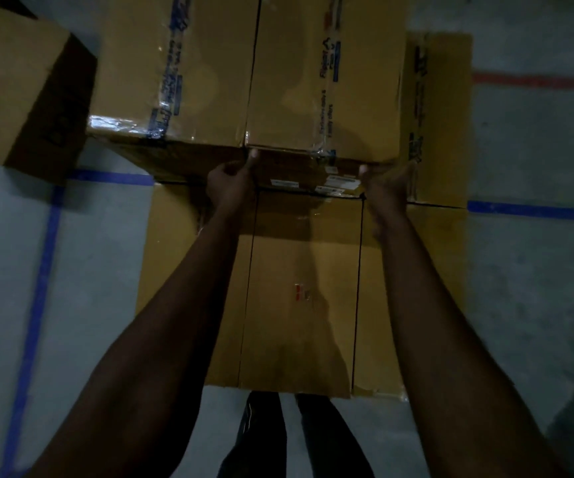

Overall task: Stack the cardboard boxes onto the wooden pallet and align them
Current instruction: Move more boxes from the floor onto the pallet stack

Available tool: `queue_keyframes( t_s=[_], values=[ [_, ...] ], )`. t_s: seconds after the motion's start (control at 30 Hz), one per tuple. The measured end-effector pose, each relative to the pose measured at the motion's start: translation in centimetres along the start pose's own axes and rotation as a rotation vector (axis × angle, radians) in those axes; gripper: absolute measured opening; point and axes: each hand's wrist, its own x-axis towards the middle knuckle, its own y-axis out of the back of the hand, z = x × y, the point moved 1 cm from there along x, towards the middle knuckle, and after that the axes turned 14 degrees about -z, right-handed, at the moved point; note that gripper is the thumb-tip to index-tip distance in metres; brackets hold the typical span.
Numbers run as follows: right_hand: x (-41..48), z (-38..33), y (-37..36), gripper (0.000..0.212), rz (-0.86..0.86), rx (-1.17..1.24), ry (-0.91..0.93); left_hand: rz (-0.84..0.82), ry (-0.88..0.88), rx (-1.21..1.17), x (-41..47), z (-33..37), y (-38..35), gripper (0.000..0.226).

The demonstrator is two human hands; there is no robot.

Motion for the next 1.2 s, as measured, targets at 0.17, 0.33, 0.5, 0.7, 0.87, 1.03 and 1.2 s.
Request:
queue_keyframes(
  t_s=[0.17, 0.33, 0.5, 0.7, 0.87, 1.03, 1.2],
  values=[
    [-13.2, 0.5, -3.1, 0.085, -0.184, -0.019, -0.12, -0.001, -0.064, 0.01, -11.9, -1.5, 3.2, 0.062],
    [-25.6, -0.8, -6.3, 0.069, -0.329, -0.099, 0.028, 0.016, -0.052, 0.061, -24.1, -3.3, 9.0, 0.061],
    [-34.3, -3.4, -10.5, 0.058, -0.351, -0.143, 0.207, -0.03, -0.1, 0.111, -33.1, -5.2, 16.4, 0.074],
    [-42.9, -2.3, -21.2, 0.053, -0.471, -0.198, 0.29, 0.134, -0.079, -0.05, -38.1, -10.0, 29.9, 0.077],
    [-50.1, 0.9, -34.8, 0.049, -0.59, -0.211, 0.29, 0.19, -0.1, -0.162, -41.1, -14.7, 44.6, 0.071],
    [-56.2, 1.0, -47.6, 0.049, -0.71, -0.223, 0.263, 0.284, -0.128, -0.203, -44.0, -16.2, 58.5, 0.052],
    [-57.7, -1.3, -55.6, 0.048, -0.756, -0.234, 0.239, 0.285, -0.148, -0.217, -42.1, -15.5, 67.3, 0.053]
  ],
)
